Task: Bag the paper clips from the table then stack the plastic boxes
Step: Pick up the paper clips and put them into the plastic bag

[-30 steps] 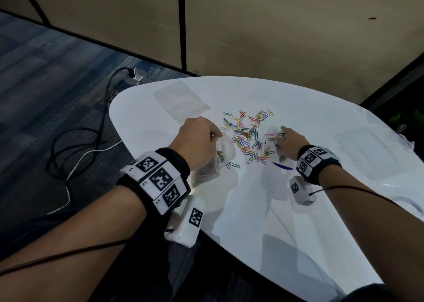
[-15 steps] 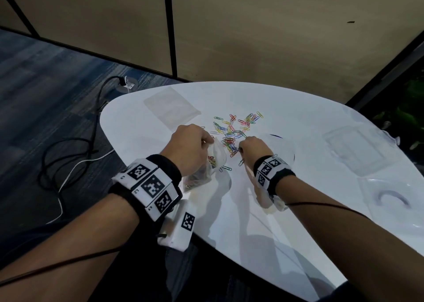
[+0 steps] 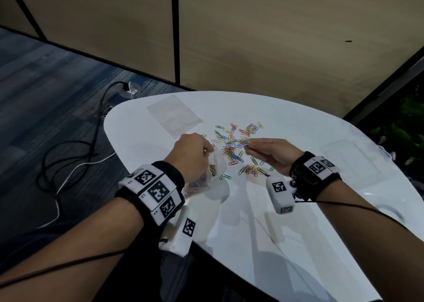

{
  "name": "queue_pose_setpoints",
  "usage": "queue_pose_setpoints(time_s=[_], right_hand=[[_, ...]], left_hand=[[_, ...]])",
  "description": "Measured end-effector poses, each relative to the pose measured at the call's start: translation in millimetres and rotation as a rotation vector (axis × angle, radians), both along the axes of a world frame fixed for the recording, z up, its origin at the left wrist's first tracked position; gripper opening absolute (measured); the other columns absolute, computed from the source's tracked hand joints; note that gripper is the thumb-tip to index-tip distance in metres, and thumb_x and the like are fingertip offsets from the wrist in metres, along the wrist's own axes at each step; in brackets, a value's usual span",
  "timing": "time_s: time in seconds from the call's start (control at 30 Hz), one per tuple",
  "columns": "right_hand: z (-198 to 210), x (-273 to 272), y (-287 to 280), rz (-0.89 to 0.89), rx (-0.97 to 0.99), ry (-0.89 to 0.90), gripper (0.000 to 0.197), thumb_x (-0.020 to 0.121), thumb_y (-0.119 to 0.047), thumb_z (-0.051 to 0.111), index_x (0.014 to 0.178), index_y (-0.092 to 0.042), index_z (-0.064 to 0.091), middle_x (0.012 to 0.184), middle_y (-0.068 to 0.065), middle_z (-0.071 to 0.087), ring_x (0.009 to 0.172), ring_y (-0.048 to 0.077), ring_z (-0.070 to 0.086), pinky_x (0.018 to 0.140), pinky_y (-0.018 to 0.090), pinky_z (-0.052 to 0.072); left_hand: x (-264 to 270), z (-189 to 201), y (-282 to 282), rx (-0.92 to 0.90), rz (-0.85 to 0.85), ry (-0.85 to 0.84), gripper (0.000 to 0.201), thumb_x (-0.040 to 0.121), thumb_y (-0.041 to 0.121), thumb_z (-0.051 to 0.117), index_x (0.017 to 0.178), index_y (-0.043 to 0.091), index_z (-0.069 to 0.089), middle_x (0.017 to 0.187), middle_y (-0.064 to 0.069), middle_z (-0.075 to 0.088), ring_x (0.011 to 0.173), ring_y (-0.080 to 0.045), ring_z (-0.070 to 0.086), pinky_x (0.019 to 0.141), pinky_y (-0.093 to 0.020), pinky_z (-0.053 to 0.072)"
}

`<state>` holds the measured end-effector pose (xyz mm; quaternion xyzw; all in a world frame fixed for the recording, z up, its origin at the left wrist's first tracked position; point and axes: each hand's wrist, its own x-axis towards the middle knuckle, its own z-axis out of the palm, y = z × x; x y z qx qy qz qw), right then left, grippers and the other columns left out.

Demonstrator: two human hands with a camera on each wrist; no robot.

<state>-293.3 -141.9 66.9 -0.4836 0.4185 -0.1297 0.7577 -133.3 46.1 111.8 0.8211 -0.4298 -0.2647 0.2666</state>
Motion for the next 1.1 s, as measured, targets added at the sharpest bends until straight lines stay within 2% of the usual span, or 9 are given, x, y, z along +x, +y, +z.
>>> queue_pose_setpoints(time_s=[0.13, 0.27, 0.43, 0.53, 0.63, 0.73, 0.87, 0.97, 1.1], right_hand=[[13, 16, 40, 0.178, 0.085, -0.041, 0.015, 0.088, 0.004, 0.061, 0.100, 0.004, 0.070, 0.092, 0.012, 0.074, 0.084, 0.015, 0.073, 0.076, 0.018, 0.057], [8, 33, 65, 0.212, -0.057, 0.029, 0.015, 0.084, 0.010, 0.065, 0.099, 0.007, 0.069, 0.088, 0.019, 0.072, 0.073, 0.019, 0.072, 0.074, 0.022, 0.060], [16, 51, 68, 0.762, -0.872, 0.327, 0.011, 0.086, -0.014, 0.064, 0.088, -0.013, 0.074, 0.075, 0.003, 0.069, 0.065, 0.009, 0.056, 0.070, 0.026, 0.047], [31, 52, 49, 0.639, -0.679, 0.232, 0.020, 0.091, -0.006, 0.060, 0.098, -0.015, 0.076, 0.092, 0.011, 0.075, 0.079, 0.019, 0.070, 0.078, 0.030, 0.057], [32, 36, 18, 0.468, -0.521, 0.202, 0.020, 0.093, 0.001, 0.057, 0.104, -0.004, 0.074, 0.090, 0.021, 0.072, 0.074, 0.024, 0.068, 0.071, 0.035, 0.060], [-2, 6, -18, 0.436, -0.654, 0.563, 0.021, 0.088, -0.011, 0.069, 0.108, -0.014, 0.072, 0.090, 0.008, 0.073, 0.081, 0.026, 0.072, 0.074, 0.037, 0.061], [-52, -41, -40, 0.608, -0.797, 1.149, 0.085, 0.065, -0.041, 0.087, 0.137, -0.018, 0.048, 0.128, 0.013, 0.055, 0.110, 0.028, 0.061, 0.096, 0.037, 0.051], [-70, -48, -33, 0.502, -0.870, 1.014, 0.094, 0.057, -0.045, 0.091, 0.136, -0.016, 0.049, 0.122, 0.012, 0.051, 0.097, 0.021, 0.057, 0.092, 0.029, 0.047], [-81, -16, -13, 0.412, -0.960, 0.839, 0.072, 0.065, -0.039, 0.086, 0.128, -0.016, 0.059, 0.105, 0.005, 0.051, 0.090, 0.017, 0.053, 0.082, 0.023, 0.042]], left_hand=[[1, -2, -2, 0.009, 0.026, -0.029, 0.029, 0.093, 0.008, 0.052, 0.113, 0.012, 0.073, 0.122, -0.010, 0.069, 0.113, -0.026, 0.064, 0.101, -0.037, 0.051], [0, -3, -3, 0.009, 0.021, -0.046, 0.028, 0.093, 0.011, 0.054, 0.112, 0.014, 0.074, 0.120, -0.008, 0.070, 0.112, -0.026, 0.064, 0.101, -0.037, 0.051], [2, 0, -2, -0.001, -0.020, -0.033, 0.030, 0.089, 0.007, 0.052, 0.100, 0.017, 0.078, 0.103, -0.009, 0.075, 0.100, -0.029, 0.068, 0.091, -0.039, 0.055], [8, 3, 1, -0.016, -0.010, -0.027, 0.031, 0.092, 0.006, 0.049, 0.103, 0.017, 0.077, 0.103, -0.011, 0.074, 0.094, -0.031, 0.070, 0.090, -0.040, 0.056], [11, 2, 3, -0.034, 0.029, 0.005, 0.029, 0.094, 0.006, 0.050, 0.110, 0.012, 0.074, 0.113, -0.012, 0.071, 0.097, -0.033, 0.071, 0.094, -0.040, 0.056], [14, -1, 6, -0.039, 0.029, 0.008, 0.028, 0.095, 0.007, 0.051, 0.110, 0.012, 0.073, 0.113, -0.012, 0.070, 0.096, -0.032, 0.071, 0.094, -0.040, 0.056], [20, -3, 10, -0.051, 0.052, 0.044, 0.028, 0.094, 0.006, 0.052, 0.108, 0.012, 0.074, 0.111, -0.013, 0.070, 0.095, -0.032, 0.071, 0.092, -0.040, 0.057], [26, -5, 16, -0.074, 0.078, 0.088, 0.028, 0.092, 0.004, 0.052, 0.105, 0.012, 0.075, 0.103, -0.012, 0.071, 0.087, -0.030, 0.073, 0.088, -0.040, 0.059], [31, -8, 22, -0.089, 0.087, 0.104, 0.028, 0.094, 0.005, 0.049, 0.102, 0.014, 0.074, 0.088, -0.009, 0.071, 0.072, -0.026, 0.075, 0.079, -0.039, 0.062]])
